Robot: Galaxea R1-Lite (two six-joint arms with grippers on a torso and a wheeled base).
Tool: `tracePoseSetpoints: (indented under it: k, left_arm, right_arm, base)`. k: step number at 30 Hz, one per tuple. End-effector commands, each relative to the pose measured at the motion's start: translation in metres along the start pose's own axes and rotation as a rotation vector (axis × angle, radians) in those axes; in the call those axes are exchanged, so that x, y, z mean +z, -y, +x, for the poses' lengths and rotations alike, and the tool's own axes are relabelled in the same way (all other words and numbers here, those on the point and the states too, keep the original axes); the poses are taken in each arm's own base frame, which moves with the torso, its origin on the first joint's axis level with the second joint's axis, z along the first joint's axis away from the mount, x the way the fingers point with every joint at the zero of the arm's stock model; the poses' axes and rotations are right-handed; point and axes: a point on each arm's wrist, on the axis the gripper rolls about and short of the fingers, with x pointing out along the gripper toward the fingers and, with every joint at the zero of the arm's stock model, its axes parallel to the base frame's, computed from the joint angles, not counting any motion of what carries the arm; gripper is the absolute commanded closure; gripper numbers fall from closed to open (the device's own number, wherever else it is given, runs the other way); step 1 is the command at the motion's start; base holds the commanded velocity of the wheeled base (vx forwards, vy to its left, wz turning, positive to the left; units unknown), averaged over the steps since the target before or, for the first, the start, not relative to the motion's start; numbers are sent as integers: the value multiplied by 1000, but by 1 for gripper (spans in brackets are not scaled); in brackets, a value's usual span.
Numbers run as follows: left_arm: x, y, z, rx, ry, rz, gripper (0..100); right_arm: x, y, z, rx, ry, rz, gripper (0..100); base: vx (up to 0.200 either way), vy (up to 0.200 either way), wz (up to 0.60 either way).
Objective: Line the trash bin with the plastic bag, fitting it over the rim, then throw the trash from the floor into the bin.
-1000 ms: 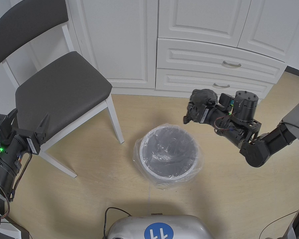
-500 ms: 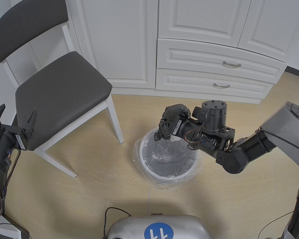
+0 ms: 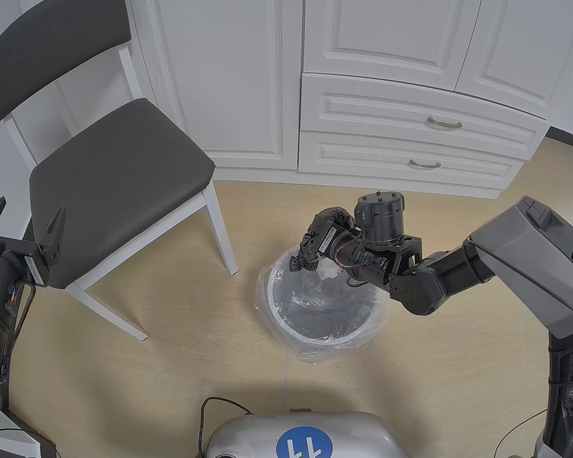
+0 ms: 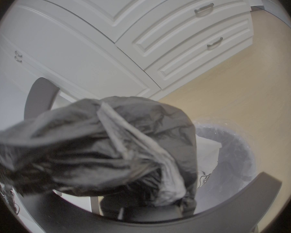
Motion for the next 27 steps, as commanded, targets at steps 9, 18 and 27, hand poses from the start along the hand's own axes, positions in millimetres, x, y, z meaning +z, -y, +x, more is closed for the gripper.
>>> tracePoseSetpoints:
  k: [9,18,27]
  left_arm:
    - [-1,1,1,-4,-8,2,0]
    - [-1,1,1,-2,-4,0,0]
    - [-1,1,2,-3,-5,0,0]
  right_arm:
    - [-26,43,22,-104,-87,-62,100]
    - [-50,60,33,-139,-140,-82,100]
    - [-72,68,26,-166,-220,-193,100]
  base:
    - [0,0,0]
    - [0,0,0]
    - [0,0,0]
